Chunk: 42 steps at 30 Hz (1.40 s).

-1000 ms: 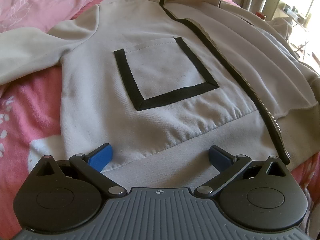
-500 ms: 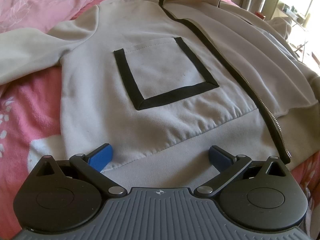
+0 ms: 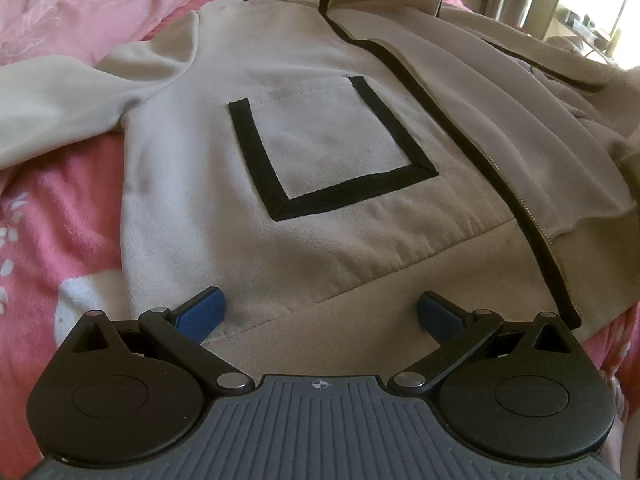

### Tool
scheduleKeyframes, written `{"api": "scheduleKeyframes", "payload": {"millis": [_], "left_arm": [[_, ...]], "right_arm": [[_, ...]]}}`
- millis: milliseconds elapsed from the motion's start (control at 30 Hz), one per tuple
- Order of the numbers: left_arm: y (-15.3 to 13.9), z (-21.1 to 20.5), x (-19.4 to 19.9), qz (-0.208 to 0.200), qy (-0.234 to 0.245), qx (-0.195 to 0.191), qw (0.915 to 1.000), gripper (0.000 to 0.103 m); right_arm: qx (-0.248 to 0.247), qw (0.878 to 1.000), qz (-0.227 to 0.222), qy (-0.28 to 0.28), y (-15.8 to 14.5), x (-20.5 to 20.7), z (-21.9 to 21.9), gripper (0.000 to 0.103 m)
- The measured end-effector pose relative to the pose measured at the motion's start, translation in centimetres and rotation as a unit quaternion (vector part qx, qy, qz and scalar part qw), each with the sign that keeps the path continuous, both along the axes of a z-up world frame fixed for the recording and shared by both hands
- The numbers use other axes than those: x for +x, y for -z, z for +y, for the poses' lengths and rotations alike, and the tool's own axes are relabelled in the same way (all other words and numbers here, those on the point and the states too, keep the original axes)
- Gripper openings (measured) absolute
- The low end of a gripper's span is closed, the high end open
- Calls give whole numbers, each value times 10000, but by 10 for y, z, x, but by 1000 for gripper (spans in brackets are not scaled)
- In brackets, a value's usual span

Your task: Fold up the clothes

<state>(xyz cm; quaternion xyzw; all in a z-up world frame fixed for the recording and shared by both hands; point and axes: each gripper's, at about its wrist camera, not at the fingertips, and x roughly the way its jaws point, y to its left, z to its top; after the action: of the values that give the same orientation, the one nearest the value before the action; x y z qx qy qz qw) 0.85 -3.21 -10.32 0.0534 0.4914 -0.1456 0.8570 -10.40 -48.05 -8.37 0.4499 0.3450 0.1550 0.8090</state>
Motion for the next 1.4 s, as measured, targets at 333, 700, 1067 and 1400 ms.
{"api": "scheduleKeyframes", "payload": {"millis": [333,700,1067,1400], "left_arm": [[-3,9,-3,-35,34,-194,9998,103],[-33,33,-24,-534,875,-1844,9775,97],[-26,8,-34,-204,2072,-2559,9440,67],[-19,21,-14,344,1995,-3338,9206,50]], "right_arm": [[-769,9731,345,-2144,47,66,120,11],[-523,9699,471,-2331,79,77,136,11],[-273,9696,297,-2413,73,76,124,11],[-218,9691,278,-2441,73,74,120,11]]}}
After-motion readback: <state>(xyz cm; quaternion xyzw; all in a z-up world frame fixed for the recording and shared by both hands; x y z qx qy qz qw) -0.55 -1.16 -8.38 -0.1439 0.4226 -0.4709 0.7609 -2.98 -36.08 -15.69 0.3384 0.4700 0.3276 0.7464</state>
